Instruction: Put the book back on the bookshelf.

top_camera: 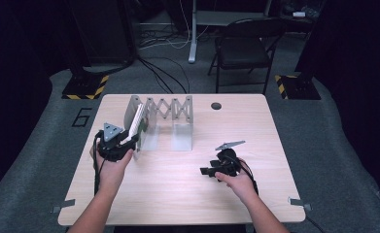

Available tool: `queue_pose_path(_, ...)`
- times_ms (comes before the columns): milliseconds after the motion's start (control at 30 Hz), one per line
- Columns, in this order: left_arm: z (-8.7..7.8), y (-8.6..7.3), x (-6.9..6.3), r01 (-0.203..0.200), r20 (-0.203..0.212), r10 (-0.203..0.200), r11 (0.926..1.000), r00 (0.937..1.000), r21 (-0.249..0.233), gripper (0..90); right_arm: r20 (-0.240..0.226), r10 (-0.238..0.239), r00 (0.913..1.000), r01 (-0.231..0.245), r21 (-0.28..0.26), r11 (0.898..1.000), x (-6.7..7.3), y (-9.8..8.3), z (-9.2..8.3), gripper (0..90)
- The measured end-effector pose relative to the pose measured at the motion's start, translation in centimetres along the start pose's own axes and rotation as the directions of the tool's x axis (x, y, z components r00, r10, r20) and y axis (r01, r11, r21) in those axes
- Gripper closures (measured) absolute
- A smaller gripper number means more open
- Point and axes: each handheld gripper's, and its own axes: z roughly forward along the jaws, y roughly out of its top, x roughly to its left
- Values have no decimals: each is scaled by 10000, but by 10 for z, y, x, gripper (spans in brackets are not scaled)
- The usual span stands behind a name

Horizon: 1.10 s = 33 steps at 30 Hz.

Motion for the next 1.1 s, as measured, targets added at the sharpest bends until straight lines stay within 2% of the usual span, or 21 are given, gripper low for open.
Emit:
queue_pose_path(233,-13,1,2,11,154,-10,10000,9999,-63,581,-14,106,9999,-106,-2,9999,1,0,-1,382)
queue_pose_path(300,-16,0,2,-3,209,3,10000,9998,-17,581,-10,-22,10000,22,-74,10000,0,0,0,382)
queue_pose_path(367,-19,-1,2,0,248,2,10000,9997,-49,580,2,118,9999,-118,28,9999,2,1,-1,382)
queue_pose_path(500,-22,-6,-1,75,386,-73,10000,9992,-50,580,-5,77,10000,-77,-10,10000,2,1,-1,382)
queue_pose_path(667,-22,-14,-9,-32,625,23,9999,9980,138,577,-6,-47,10000,47,-149,9999,0,1,-2,382)
queue_pose_path(733,-22,-17,-12,-33,701,20,9998,9975,186,575,-10,92,10000,-92,-72,9999,1,1,-3,382)
queue_pose_path(800,-22,-22,-15,8,909,-28,9998,9959,219,570,-20,-45,10000,45,-154,9999,0,1,-2,382)
queue_pose_path(867,-23,-27,-18,-188,988,155,9993,9950,330,569,-25,76,10000,-76,-81,9999,1,1,-3,382)
queue_pose_path(933,-23,-32,-20,-299,1123,252,9987,9934,403,566,-23,-45,10000,45,-161,9999,0,1,-2,381)
queue_pose_path(1000,-23,-39,-20,-384,1165,328,9982,9927,466,565,-35,108,9999,-108,-65,9999,1,1,-3,382)
queue_pose_path(1100,-24,-47,-20,-509,1236,421,9963,9914,687,563,-18,93,10000,-93,-80,9999,0,1,-3,382)
